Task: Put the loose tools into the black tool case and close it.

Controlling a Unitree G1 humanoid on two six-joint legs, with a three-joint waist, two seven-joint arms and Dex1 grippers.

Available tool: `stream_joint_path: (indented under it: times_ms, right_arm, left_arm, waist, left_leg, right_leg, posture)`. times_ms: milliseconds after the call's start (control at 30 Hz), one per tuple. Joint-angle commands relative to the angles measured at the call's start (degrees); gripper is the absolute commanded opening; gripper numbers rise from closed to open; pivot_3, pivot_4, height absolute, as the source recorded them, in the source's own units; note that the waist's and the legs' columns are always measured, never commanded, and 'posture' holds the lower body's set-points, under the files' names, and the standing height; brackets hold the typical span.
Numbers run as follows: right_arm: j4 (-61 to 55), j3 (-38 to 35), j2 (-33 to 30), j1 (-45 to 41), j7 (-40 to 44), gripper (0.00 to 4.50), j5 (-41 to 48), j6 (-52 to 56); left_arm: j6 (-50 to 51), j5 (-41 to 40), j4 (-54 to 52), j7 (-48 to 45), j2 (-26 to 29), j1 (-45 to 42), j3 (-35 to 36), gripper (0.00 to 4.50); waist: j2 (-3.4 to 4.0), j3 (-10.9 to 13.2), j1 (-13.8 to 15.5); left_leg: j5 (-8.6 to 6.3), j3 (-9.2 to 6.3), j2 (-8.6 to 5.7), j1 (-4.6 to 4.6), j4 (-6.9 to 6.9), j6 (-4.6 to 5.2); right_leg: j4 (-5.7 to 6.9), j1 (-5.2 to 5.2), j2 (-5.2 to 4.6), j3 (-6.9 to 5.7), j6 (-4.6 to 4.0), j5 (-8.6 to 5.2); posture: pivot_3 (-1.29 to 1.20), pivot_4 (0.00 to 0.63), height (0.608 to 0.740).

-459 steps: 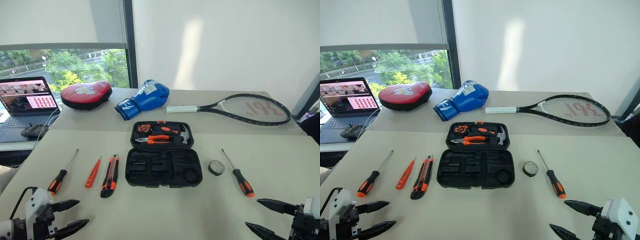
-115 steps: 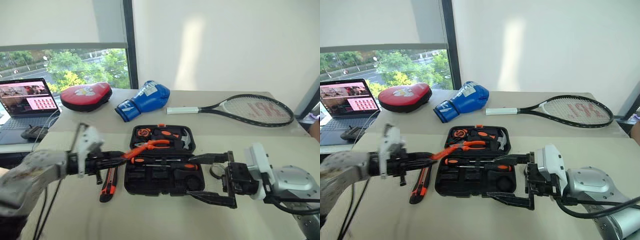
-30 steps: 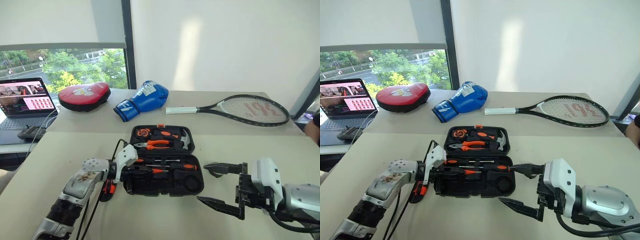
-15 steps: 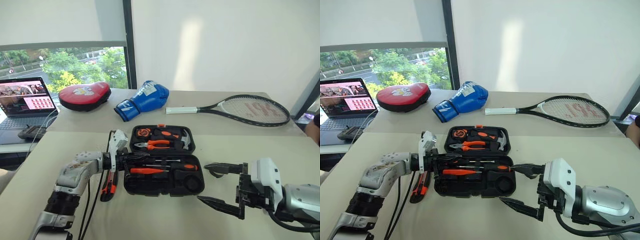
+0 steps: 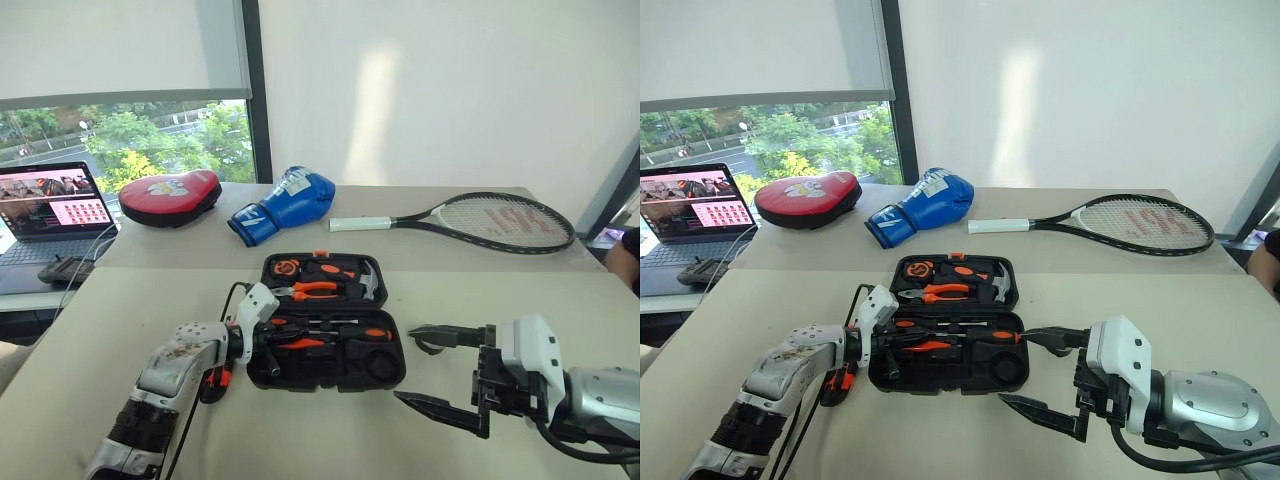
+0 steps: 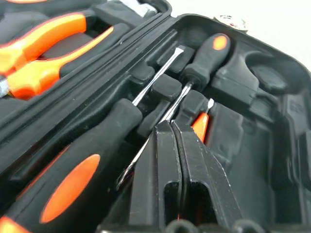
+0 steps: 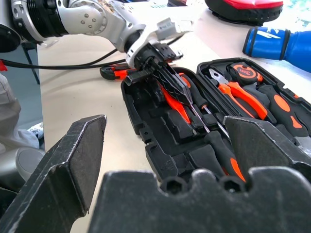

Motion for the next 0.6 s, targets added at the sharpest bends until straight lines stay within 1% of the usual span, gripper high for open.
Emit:
stream_joint_path:
  times_ms: [33,100,167,200,233,300,400,433,467,533,600]
  right_arm:
    - [-1.16,-1.09,-0.68,-0.60,0.32,4.50,0.79,-0.54]
    - [-1.25,-0.38,-0.57,-0.83,0.15,4.50,0.52,-0.60]
    - [-1.39,0.08,-0.22,-1.17,-0.24,4.50,0.64,-0.64]
    - [-1.47,0.12,-0.11,-1.10,-0.27,4.50,0.66,-0.71]
    - [-1.49,0.15,0.01,-1.06,-0.26,4.50,0.69,-0.80]
    - [-1.32,0.60,0.38,-1.07,-0.20,4.50,0.52,-1.17]
    - [-0.62,1.94,1.16,-1.80,0.13,4.50,0.18,-1.95]
    - [-0.35,2.42,1.36,-2.20,0.26,4.50,0.06,-2.12]
    - [-0.07,2.83,1.50,-2.62,0.35,4.50,-0.03,-2.23]
    - [0.99,4.10,1.70,-4.09,1.08,4.50,-0.38,-2.54]
    - [2.08,4.94,1.73,-5.21,1.84,4.50,-0.64,-2.93]
  left_arm:
    - [3.94,0.10,-0.56,-0.25,1.45,2.58,-2.28,0.09]
    - [4.19,-2.29,-2.33,0.04,0.85,3.03,0.38,0.09]
    - [7.82,-11.60,-6.22,1.64,-1.62,1.60,9.72,0.09]
    - [11.14,-16.51,-7.40,4.36,-2.72,0.05,15.16,0.09]
    - [13.82,-19.89,-8.09,7.29,-3.36,-1.35,19.52,0.09]
    - [17.50,-23.62,-9.57,10.35,-1.30,-2.38,25.23,0.09]
    - [18.08,-23.02,-12.99,16.04,1.69,-1.04,29.98,0.81]
    - [18.70,-22.40,-13.85,18.34,2.52,-0.46,31.07,1.22]
    - [19.57,-21.94,-14.82,20.00,3.41,0.30,31.71,1.50]
    - [21.54,-19.67,-20.09,23.23,6.43,4.68,31.95,2.18]
    - [25.05,-20.61,-26.18,26.76,7.18,9.08,32.77,2.96]
  waist:
    - [0.08,-0.05,-0.15]
    - [0.10,-0.07,-0.19]
    - [0.09,-0.07,-0.17]
    - [0.06,-0.04,-0.14]
    - [-0.16,0.08,-0.12]
    - [-0.43,0.23,-0.10]
    - [-0.43,0.24,-0.21]
    - [-0.42,0.24,-0.14]
    - [-0.43,0.25,-0.12]
    - [-0.46,0.26,-0.11]
    - [-0.51,0.29,-0.15]
  left_leg:
    - [0.00,0.01,0.00,0.00,-0.05,-0.01]
    - [0.00,0.03,0.00,0.00,-0.12,-0.02]
    - [-0.01,0.03,0.00,-0.01,-0.14,-0.04]
    - [-0.01,0.03,0.02,-0.05,-0.14,-0.04]
    - [-0.01,0.02,0.01,-0.15,-0.13,-0.03]
    - [0.03,-0.15,0.07,-0.42,-0.04,-0.09]
    - [0.06,-0.19,0.06,-0.34,-0.07,-0.15]
    - [0.06,-0.15,0.05,-0.24,-0.10,-0.16]
    - [0.05,-0.14,0.02,-0.16,-0.12,-0.15]
    - [0.04,-0.14,0.02,-0.15,-0.12,-0.15]
    - [0.02,-0.11,0.01,-0.14,-0.13,-0.22]
  right_leg:
    - [-0.01,-0.02,0.02,0.00,0.00,-0.01]
    - [-0.01,-0.05,0.07,0.02,-0.03,-0.05]
    - [-0.02,-0.07,0.07,0.02,-0.05,-0.07]
    - [-0.03,-0.11,0.05,0.02,-0.05,-0.07]
    - [-0.02,-0.19,0.01,0.01,-0.05,-0.07]
    - [-0.03,-0.35,-0.02,-0.06,-0.05,-0.06]
    - [-0.02,-0.30,0.03,-0.09,-0.07,-0.05]
    - [-0.02,-0.20,0.01,-0.07,-0.07,-0.06]
    - [-0.03,-0.13,0.00,-0.08,-0.07,-0.06]
    - [-0.07,-0.11,0.01,-0.09,-0.06,-0.06]
    - [-0.07,-0.13,-0.01,-0.07,-0.07,-0.05]
  posture:
    - [0.00,0.150,0.740]
    - [0.00,0.150,0.740]
    - [0.00,0.150,0.740]
    - [0.00,0.150,0.740]
    - [0.00,0.150,0.740]
    - [0.00,0.150,0.740]
    - [0.00,0.150,0.740]
    - [0.00,0.150,0.740]
    - [0.00,0.150,0.740]
    - [0.00,0.150,0.740]
    - [0.00,0.150,0.740]
